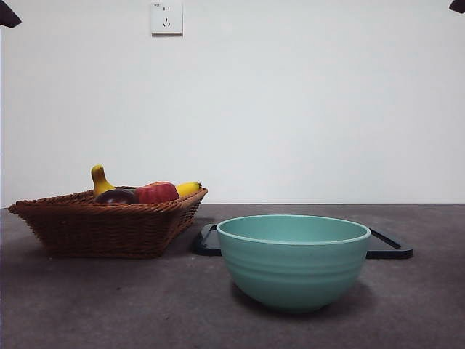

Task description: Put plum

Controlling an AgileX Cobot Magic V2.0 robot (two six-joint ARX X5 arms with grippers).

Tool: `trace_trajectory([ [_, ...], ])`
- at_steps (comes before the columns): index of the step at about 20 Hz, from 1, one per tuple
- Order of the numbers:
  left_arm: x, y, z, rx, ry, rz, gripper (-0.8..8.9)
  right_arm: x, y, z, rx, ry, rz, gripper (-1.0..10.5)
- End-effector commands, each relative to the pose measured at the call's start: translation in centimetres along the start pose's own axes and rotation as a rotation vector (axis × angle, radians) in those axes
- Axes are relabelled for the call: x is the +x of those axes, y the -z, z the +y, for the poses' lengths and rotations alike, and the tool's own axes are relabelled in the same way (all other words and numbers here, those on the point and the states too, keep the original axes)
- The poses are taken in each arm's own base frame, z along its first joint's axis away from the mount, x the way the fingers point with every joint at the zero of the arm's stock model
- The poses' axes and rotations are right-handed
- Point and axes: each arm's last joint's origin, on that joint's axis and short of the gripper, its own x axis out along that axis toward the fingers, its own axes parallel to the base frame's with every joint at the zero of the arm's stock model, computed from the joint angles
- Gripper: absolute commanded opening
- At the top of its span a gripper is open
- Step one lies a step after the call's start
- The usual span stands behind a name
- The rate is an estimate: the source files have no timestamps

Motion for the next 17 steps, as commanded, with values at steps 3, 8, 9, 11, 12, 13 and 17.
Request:
trace_trajectory([
  [3,-0.13,-0.37,-0.15,0.015,0.009,-0.013,3.73,-0.24,-0.33,0.29,-0.024,-0.013,-0.012,2.8],
  [8,-0.13,-0.37,-0.15,0.016,0.009,-0.013,0.79,-0.24,-0.31,0.29,-0.024,-0.012,-0.010,0.1],
  [9,-0.13,-0.37,-0.15,0.015,0.009,-0.013,0.01,-0.24,-0.31,0.29,-0.025,-0.012,-0.010,0.0],
  [11,-0.13,-0.37,-0.15,0.015,0.009,-0.013,0.08,-0.24,-0.31,0.29,-0.028,-0.012,-0.010,0.0],
  [12,-0.13,-0.37,-0.15,0.016,0.009,-0.013,0.08,-0.24,-0.32,0.29,-0.028,-0.012,-0.012,0.0],
  [13,-0.13,-0.37,-0.15,0.016,0.009,-0.013,0.08,-0.24,-0.32,0.29,-0.028,-0.012,-0.012,0.0],
  [17,-0.16,-0.36,-0.16,0.013,0.009,-0.014,0.08,-0.25,-0.33,0.29,-0.028,-0.012,-0.013,0.0],
])
